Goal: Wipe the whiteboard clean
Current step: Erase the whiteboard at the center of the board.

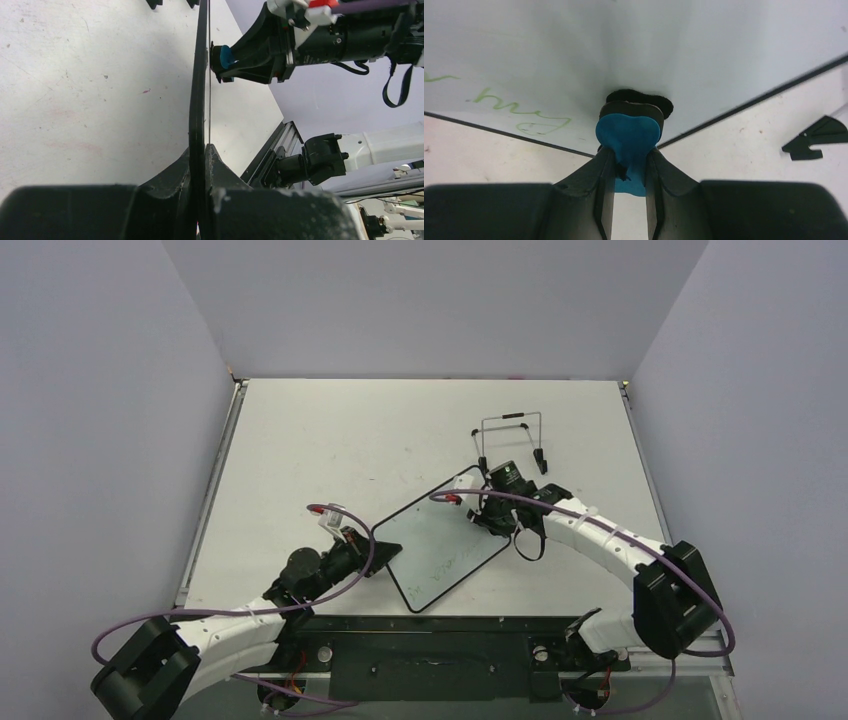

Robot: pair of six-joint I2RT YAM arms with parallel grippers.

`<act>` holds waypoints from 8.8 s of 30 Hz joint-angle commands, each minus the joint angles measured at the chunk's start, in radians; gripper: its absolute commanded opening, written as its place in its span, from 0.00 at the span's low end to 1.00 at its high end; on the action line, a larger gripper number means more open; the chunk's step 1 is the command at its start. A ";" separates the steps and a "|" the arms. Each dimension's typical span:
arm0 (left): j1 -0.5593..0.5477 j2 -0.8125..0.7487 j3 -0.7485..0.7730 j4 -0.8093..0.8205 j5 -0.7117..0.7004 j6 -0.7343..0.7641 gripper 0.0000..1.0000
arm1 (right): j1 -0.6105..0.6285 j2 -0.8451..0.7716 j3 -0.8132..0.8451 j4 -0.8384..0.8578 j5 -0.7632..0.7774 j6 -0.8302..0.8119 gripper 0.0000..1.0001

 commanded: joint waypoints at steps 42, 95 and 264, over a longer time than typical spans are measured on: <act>-0.005 0.001 0.078 0.097 0.030 -0.126 0.00 | 0.448 -0.137 -0.060 -0.129 0.025 -0.431 0.00; -0.003 0.218 0.153 0.200 0.088 -0.214 0.00 | 0.716 0.065 0.112 0.036 0.378 -0.194 0.00; -0.003 0.151 0.110 0.163 0.108 -0.176 0.00 | 0.498 -0.059 0.028 -0.075 0.093 -0.222 0.00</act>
